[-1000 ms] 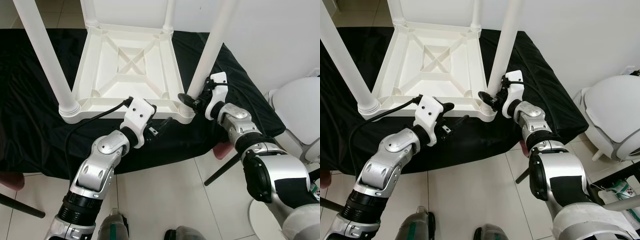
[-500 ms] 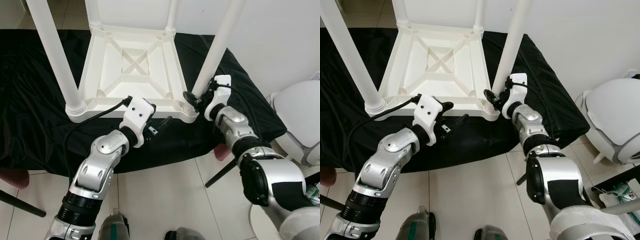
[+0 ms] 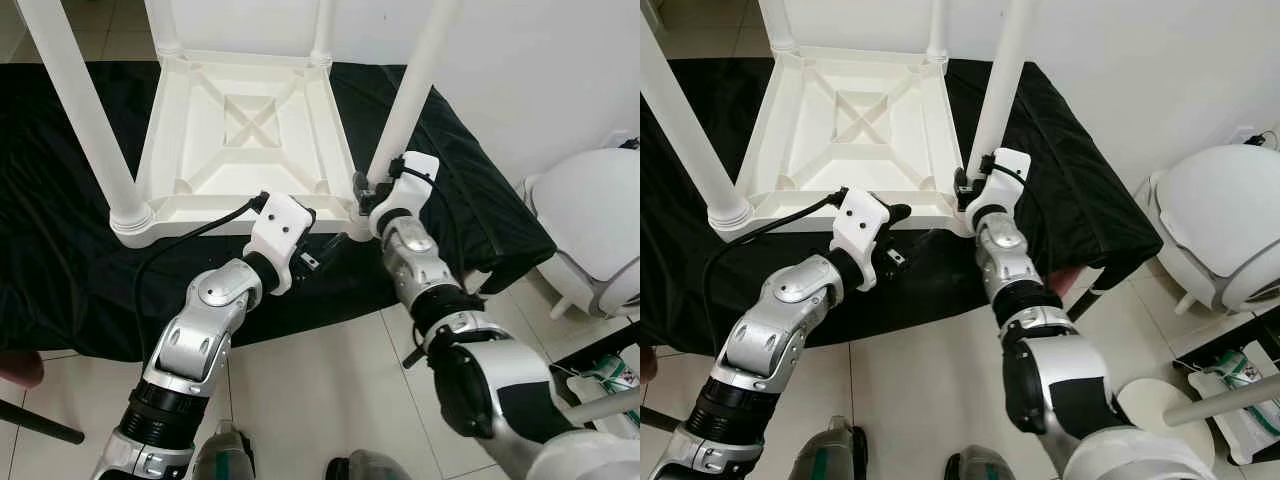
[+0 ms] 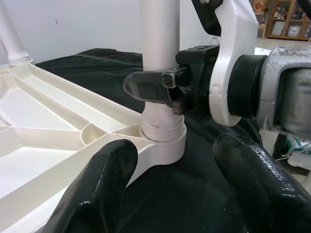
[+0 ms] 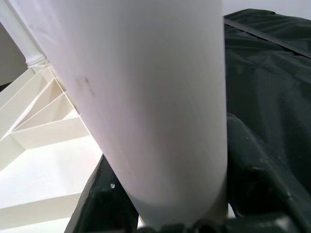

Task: Building children table

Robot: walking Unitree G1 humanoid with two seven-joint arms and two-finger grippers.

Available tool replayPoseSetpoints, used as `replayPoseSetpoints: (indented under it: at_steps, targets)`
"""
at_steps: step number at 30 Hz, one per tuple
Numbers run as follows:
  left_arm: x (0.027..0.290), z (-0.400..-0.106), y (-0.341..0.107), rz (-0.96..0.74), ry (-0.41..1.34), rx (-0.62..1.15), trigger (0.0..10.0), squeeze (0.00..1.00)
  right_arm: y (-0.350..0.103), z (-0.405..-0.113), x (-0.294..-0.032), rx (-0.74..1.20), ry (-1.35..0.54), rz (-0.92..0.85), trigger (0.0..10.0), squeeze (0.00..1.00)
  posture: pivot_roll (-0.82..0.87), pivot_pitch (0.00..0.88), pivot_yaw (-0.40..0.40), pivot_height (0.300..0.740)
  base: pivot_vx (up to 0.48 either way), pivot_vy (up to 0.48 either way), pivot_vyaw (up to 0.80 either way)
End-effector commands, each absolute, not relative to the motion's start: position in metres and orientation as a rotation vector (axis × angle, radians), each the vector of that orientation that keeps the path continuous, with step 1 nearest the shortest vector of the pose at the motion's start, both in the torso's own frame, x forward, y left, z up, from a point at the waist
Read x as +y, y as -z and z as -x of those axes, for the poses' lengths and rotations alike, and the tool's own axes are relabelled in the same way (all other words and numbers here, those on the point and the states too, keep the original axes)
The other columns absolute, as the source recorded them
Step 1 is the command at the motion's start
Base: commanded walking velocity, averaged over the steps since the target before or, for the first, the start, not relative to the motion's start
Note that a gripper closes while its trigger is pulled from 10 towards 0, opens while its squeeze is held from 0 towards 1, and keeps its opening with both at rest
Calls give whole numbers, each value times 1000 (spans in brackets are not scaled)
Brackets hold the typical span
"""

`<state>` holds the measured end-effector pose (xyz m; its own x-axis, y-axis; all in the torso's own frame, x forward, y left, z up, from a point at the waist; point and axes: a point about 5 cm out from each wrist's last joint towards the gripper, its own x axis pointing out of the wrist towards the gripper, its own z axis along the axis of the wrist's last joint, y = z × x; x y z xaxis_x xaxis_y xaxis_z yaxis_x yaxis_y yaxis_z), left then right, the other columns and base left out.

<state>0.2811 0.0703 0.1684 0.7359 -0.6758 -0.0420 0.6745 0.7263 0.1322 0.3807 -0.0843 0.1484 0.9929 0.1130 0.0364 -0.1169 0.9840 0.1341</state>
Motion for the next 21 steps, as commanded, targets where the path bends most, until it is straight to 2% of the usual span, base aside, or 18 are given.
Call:
replayPoseSetpoints:
  at_steps: [1, 5, 6, 7, 9, 10, 13, 14, 19, 20, 21]
  targets:
    - [65, -281, -168, -145, 762, -9, 10000, 0, -146, -378, -80, -13, -123, -197, 0, 0, 7, 0, -67, 740, 0, 0, 0]
    - [67, -281, -167, -148, 757, -7, 10000, 0, -147, -376, -82, -24, -147, -190, 0, 0, 8, 0, -68, 740, 0, 0, 0]
    - [67, -281, -167, -147, 755, -6, 10000, 0, -147, -376, -83, -26, -147, -191, 10000, 149, 7, 0, -68, 740, 0, 0, 0]
    - [67, -282, -167, -146, 753, -6, 10000, 0, -148, -375, -85, -34, -153, -202, 10000, 1000, 8, 0, -70, 740, 0, 0, 0]
    - [68, -281, -166, -145, 752, -4, 10000, 0, -149, -373, -88, -45, -187, -188, 10000, 1000, 5, 0, -72, 740, 0, 0, 0]
    - [67, -280, -165, -146, 753, -2, 10000, 0, -148, -372, -89, -43, -205, -176, 10000, 125, 5, 0, -72, 740, 0, 0, 0]
    - [67, -280, -164, -146, 754, 1, 10000, 0, -147, -371, -90, -35, -216, -161, 10000, 125, 6, 0, -73, 740, 0, 0, 0]
    - [66, -280, -165, -144, 756, 0, 10000, 0, -147, -368, -90, -47, -265, -170, 10000, 0, 8, 0, -71, 740, 0, 0, 0]
    - [66, -280, -165, -145, 757, 0, 10000, 0, -150, -364, -93, -84, -337, -134, 10000, 0, 11, 0, -68, 740, 0, 0, 0]
    - [67, -280, -164, -146, 757, 2, 10000, 0, -151, -362, -95, -94, -369, -130, 10000, 1000, 13, 0, -67, 740, 0, 0, 0]
    - [67, -280, -164, -146, 757, 2, 10000, 0, -151, -362, -95, -94, -369, -130, 10000, 1000, 13, 0, -67, 740, 0, 0, 0]
